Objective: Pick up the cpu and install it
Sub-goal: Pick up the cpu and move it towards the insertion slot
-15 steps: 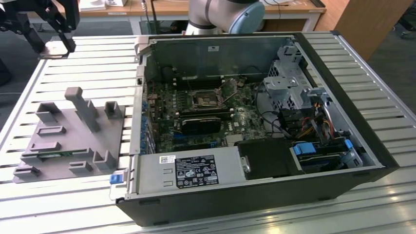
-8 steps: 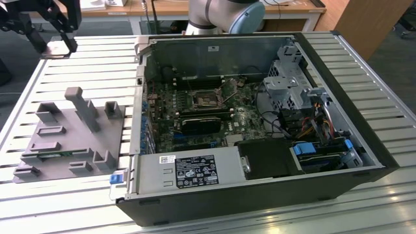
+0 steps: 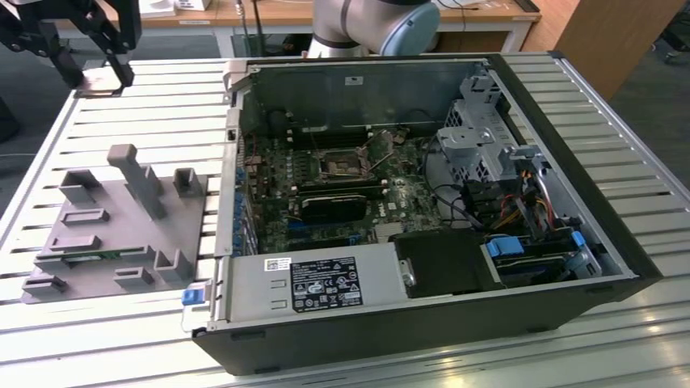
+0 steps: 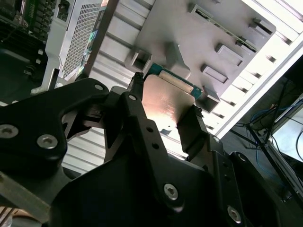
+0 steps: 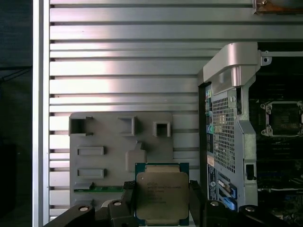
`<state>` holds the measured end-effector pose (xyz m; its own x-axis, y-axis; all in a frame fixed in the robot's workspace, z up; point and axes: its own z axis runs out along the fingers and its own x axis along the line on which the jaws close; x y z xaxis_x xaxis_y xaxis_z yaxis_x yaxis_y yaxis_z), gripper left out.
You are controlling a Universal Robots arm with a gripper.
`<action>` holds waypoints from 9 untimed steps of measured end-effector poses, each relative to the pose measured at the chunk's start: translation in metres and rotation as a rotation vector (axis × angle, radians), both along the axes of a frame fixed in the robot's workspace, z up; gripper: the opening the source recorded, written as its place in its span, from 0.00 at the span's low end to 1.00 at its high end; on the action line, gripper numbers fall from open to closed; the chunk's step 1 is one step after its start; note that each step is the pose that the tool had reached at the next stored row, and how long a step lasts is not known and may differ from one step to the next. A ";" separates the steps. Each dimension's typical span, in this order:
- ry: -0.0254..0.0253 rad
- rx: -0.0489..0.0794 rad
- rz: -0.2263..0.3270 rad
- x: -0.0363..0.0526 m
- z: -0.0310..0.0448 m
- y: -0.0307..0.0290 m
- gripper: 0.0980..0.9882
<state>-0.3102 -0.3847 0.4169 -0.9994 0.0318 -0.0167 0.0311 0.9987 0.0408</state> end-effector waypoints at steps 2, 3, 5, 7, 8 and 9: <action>-0.0001 0.000 0.000 0.0038 0.0000 0.0000 0.50; 0.0000 0.000 0.000 0.0057 0.0000 0.0000 0.50; 0.0000 0.000 0.000 0.0096 0.0000 0.0000 0.50; -0.0001 0.000 0.000 0.0134 0.0000 0.0000 0.50; -0.0001 0.000 0.000 0.0152 0.0000 0.0000 0.50; -0.0001 0.000 0.000 0.0171 0.0000 0.0000 0.50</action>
